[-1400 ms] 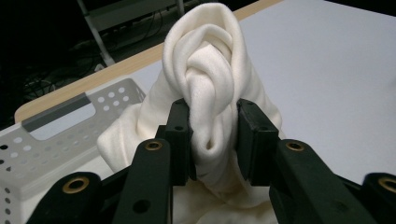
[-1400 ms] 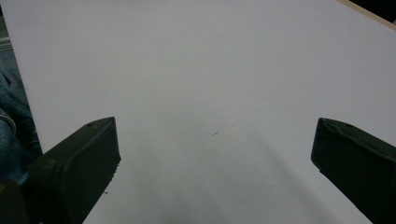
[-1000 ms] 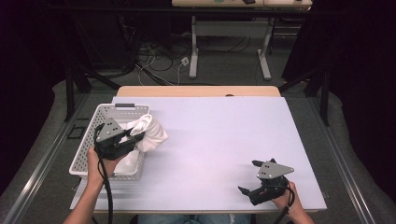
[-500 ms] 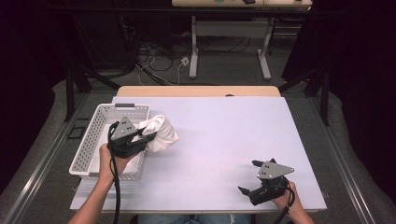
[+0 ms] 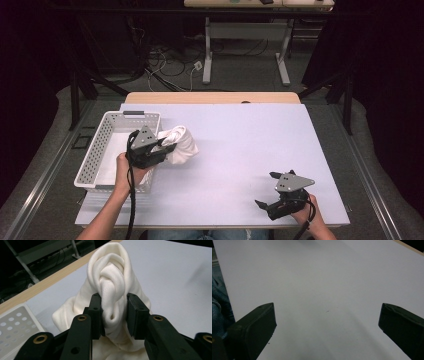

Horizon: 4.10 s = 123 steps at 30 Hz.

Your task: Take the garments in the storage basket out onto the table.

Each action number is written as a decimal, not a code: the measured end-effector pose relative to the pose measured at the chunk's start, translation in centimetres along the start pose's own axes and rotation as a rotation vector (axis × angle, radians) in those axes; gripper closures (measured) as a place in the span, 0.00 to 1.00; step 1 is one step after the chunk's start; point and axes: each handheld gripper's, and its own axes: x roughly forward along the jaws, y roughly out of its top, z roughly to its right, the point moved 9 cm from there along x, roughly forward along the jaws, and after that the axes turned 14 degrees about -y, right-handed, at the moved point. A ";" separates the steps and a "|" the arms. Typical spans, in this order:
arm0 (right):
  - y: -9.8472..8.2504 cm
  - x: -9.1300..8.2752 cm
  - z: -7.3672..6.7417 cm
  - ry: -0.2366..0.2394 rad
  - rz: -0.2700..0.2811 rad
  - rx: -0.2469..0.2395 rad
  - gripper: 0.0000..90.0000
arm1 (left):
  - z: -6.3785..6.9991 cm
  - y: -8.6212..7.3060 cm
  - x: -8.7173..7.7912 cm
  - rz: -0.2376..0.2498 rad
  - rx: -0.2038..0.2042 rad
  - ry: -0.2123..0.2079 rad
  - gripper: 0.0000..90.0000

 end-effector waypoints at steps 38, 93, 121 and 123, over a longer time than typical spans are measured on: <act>0.0 0.0 0.1 -0.006 0.000 -0.003 0.02 | 2.4 -0.1 6.9 -0.098 0.029 -0.122 0.76; -0.1 -0.1 -0.1 0.007 -0.004 -0.001 0.02 | 1.5 -2.8 12.0 -0.226 -0.042 -0.167 0.70; 0.0 -0.1 -0.2 0.002 0.003 -0.006 0.02 | 1.9 -1.6 8.6 -0.153 -0.052 -0.059 0.13; 0.0 -0.1 -0.2 0.002 0.002 -0.006 0.02 | 2.2 -1.6 8.1 -0.147 -0.044 -0.056 0.08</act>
